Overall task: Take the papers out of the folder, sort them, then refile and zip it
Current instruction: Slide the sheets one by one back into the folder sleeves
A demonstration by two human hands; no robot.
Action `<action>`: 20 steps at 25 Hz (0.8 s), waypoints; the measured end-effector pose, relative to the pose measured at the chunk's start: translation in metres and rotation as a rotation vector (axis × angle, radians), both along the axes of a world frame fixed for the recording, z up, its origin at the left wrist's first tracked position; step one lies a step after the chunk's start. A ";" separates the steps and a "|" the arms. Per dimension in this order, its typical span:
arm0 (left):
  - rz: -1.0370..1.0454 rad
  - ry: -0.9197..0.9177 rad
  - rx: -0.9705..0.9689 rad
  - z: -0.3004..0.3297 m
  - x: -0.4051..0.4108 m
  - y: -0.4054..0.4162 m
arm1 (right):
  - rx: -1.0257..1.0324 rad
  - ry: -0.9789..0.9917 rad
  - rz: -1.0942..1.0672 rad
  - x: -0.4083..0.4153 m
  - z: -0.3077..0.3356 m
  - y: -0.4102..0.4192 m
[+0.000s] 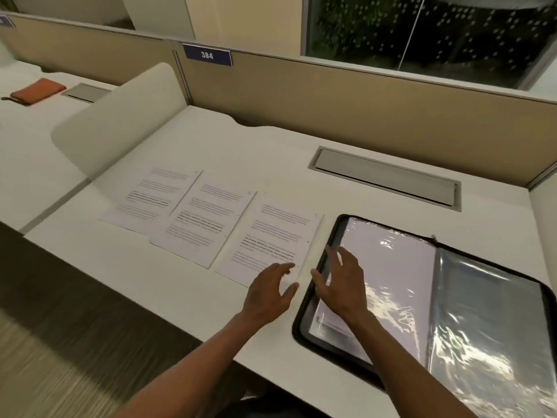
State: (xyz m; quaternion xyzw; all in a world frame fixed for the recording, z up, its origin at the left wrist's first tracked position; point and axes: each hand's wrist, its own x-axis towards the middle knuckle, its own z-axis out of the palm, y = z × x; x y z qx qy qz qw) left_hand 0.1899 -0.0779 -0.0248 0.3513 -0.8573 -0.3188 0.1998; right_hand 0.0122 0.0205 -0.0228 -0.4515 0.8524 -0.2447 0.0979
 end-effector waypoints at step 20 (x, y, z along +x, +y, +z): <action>0.456 -0.385 -0.110 0.014 0.153 -0.257 | 0.001 0.088 0.378 0.117 0.042 -0.207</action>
